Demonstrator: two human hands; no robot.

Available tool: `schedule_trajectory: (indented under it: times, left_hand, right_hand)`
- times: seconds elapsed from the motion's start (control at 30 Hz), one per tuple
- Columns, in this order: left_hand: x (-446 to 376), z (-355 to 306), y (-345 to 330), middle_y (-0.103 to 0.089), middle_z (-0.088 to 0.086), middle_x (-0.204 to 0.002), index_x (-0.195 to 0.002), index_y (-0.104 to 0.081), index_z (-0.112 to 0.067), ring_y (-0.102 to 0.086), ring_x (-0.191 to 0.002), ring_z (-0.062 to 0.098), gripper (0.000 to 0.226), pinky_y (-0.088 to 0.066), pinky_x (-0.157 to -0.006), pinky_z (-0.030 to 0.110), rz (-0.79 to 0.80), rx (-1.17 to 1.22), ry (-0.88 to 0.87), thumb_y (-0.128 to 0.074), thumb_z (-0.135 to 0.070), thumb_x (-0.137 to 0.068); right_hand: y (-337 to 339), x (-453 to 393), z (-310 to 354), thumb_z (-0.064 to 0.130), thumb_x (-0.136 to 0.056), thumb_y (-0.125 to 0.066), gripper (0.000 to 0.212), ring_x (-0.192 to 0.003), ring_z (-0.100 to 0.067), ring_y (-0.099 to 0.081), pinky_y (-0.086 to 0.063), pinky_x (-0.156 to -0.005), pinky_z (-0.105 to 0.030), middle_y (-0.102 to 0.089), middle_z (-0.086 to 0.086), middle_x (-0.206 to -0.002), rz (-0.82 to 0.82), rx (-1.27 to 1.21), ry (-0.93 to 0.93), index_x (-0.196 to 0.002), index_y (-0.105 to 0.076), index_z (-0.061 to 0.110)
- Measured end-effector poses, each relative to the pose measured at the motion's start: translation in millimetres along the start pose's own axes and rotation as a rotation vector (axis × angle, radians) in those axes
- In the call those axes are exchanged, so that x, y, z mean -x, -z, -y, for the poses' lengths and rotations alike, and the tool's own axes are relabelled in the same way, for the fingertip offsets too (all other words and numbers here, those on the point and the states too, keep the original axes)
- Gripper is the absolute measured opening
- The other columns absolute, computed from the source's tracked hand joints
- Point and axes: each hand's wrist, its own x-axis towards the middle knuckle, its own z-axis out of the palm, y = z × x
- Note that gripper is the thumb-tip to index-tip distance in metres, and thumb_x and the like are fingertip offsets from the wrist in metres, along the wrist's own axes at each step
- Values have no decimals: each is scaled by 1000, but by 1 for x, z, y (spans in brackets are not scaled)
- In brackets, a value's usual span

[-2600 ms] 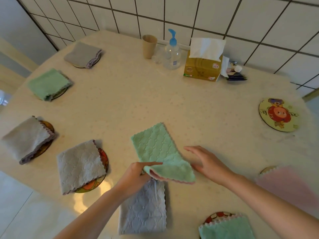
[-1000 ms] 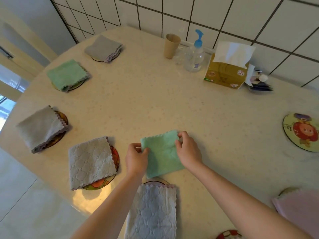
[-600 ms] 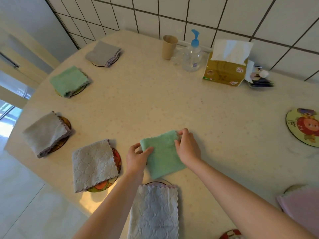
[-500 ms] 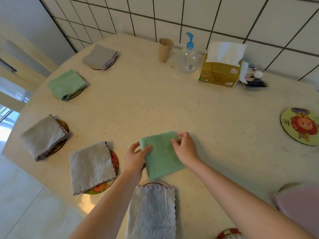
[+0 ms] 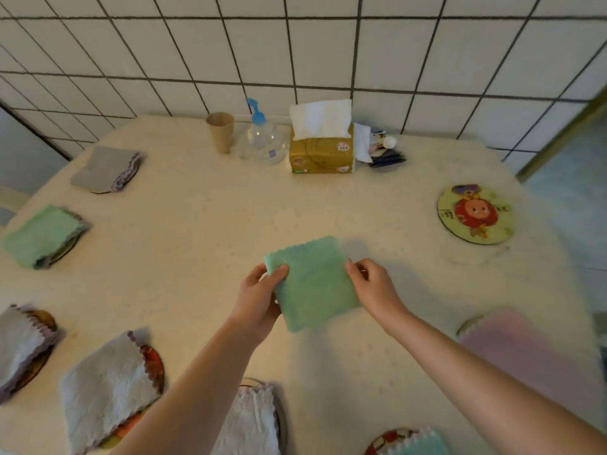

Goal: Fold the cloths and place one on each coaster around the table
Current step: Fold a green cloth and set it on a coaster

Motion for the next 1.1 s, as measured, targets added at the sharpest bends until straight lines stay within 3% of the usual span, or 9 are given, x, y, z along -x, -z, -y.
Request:
schedule_trajectory:
  times: [0.2, 0.4, 0.6, 0.67, 0.77, 0.9, 1.0, 1.07, 1.1]
  left_hand:
    - [-34, 29, -95, -64, 11, -104, -113, -51, -12, -64, -78, 20, 28, -57, -65, 38, 27, -253, -9, -62, -4, -88]
    - [-76, 34, -201, -52, 14, -116, -117, -44, -17, -62, -90, 27, 38, -60, -58, 36, 134, -497, -151, -63, -2, -88]
    - [-120, 36, -288, -46, 6, -108, -97, -40, -16, -60, -100, 36, 26, -60, -65, 47, 235, -632, -281, -59, 0, -88]
    - [-131, 41, -305, -46, 7, -110, -91, -43, -16, -58, -101, 37, 24, -60, -65, 45, 258, -651, -322, -58, 2, -88]
    - [-151, 54, -322, -48, 6, -109, -101, -48, -16, -60, -97, 34, 24, -60, -67, 46, 246, -727, -343, -58, 0, -87]
    - [-169, 69, -322, -50, 4, -106, -109, -49, -18, -58, -97, 29, 33, -54, -82, 44, 152, -977, -391, -63, -5, -81]
    - [-164, 76, -313, -47, 8, -125, -123, -50, -14, -48, -108, 28, 43, -47, -88, 39, 138, -1398, -830, -59, -2, -82]
    - [-160, 80, -305, -49, 7, -133, -126, -53, -14, -45, -118, 31, 44, -44, -94, 41, 297, -1593, -1194, -56, -4, -84]
    - [-160, 84, -300, -48, 7, -138, -129, -52, -15, -43, -126, 32, 44, -41, -101, 43, 414, -1660, -1273, -55, -9, -86]
  right_hand:
    - [103, -30, -34, 37, -88, -61, 31, -79, -20, -62, -43, -69, -30, -68, -5, -82, -138, 67, 26, -86, -66, 6]
    - [196, -75, -57, 26, -87, -65, 29, -88, -16, -61, -48, -81, -29, -66, -4, -97, -197, 10, -1, -110, -64, 9]
    - [253, -136, -72, 10, -88, -58, 18, -90, -15, -56, -43, -80, -26, -60, -2, -97, -498, 62, 35, -106, -60, 9]
    - [261, -150, -77, 5, -90, -54, 10, -88, -16, -54, -43, -79, -26, -56, -1, -93, -521, 122, 102, -100, -56, 7]
    - [268, -169, -94, 3, -91, -51, 8, -84, -18, -54, -45, -77, -30, -57, -3, -91, -531, 276, 174, -96, -57, 6]
    - [272, -188, -123, 8, -90, -53, 12, -87, -27, -57, -42, -75, -28, -63, -14, -100, -491, 434, 127, -96, -64, 6]
    - [269, -184, -128, 19, -91, -54, 20, -94, -32, -54, -43, -77, -32, -62, -17, -106, -490, 532, 115, -96, -65, 4]
    - [262, -172, -125, 30, -90, -54, 28, -103, -35, -51, -47, -83, -41, -60, -14, -113, -514, 623, 143, -101, -65, 7]
    - [258, -166, -124, 36, -88, -54, 35, -107, -36, -50, -48, -86, -44, -58, -12, -118, -511, 672, 157, -107, -64, 8]
